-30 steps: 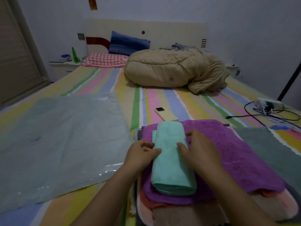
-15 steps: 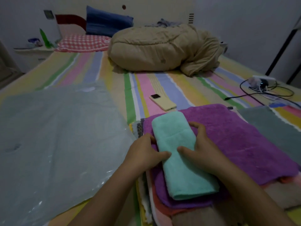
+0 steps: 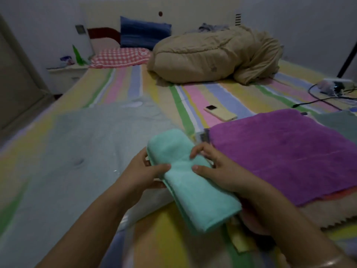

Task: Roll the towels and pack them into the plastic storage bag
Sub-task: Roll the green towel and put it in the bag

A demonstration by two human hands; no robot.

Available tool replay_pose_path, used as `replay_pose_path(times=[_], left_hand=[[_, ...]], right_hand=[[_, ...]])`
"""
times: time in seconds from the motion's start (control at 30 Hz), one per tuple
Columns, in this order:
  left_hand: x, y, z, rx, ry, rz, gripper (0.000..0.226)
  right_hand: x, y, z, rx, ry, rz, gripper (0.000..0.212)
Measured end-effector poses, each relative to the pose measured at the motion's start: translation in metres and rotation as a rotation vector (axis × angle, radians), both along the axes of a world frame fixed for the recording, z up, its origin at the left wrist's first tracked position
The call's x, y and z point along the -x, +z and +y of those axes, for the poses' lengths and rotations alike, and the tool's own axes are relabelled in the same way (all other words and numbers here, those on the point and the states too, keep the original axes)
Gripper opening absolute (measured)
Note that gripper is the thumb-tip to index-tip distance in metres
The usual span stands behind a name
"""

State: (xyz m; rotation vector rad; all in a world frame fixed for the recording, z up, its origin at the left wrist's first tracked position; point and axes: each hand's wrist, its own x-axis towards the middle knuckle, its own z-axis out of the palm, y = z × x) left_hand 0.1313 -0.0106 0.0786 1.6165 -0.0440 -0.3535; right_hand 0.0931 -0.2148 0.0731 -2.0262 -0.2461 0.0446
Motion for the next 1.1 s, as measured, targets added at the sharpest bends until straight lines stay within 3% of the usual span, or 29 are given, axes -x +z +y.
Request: replay_pose_path(times=[0.07, 0.13, 0.17, 0.3, 0.4, 0.47, 0.6, 0.7, 0.8, 0.97, 1.1], left_hand=[[0.009, -0.012, 0.027, -0.033, 0.128, -0.046, 0.038], [0.014, -0.027, 0.049, -0.021, 0.204, -0.028, 0.031], [0.015, -0.037, 0.058, 0.015, 0.229, 0.034, 0.03], [0.017, -0.059, 0.082, 0.048, 0.29, 0.272, 0.035], [0.022, -0.052, 0.088, 0.063, 0.234, 0.266, 0.017], [0.023, -0.054, 0.097, -0.153, 0.185, 0.033, 0.013], [0.031, -0.057, 0.126, -0.958, 0.029, -0.519, 0.036], [0.033, -0.063, 0.133, -1.203, -0.22, -0.718, 0.053], [0.031, -0.069, 0.137, -1.213, -0.301, -0.702, 0.045], [0.026, -0.068, 0.145, -1.104, -0.29, -0.656, 0.053], [0.026, -0.066, 0.154, -0.964, -0.289, -0.567, 0.037]], right_hand=[[-0.01, -0.015, 0.035, 0.313, -0.027, -0.096, 0.014], [-0.01, -0.021, 0.074, 0.481, -0.094, -0.095, 0.005], [-0.008, -0.022, 0.093, 0.554, -0.111, -0.084, 0.01], [0.008, -0.031, 0.143, 0.814, -0.075, 0.076, 0.09], [0.018, -0.048, 0.159, 1.032, -0.055, 0.085, 0.111], [0.018, -0.054, 0.159, 1.021, -0.108, 0.041, 0.094], [0.011, -0.051, 0.137, 0.818, -0.096, 0.02, 0.061], [0.012, -0.042, 0.119, 0.623, -0.111, 0.027, 0.034], [0.021, -0.034, 0.107, 0.483, -0.124, 0.042, 0.021], [0.035, -0.04, 0.095, 0.395, -0.159, -0.048, 0.025], [0.041, -0.048, 0.086, 0.371, -0.147, -0.134, 0.025]])
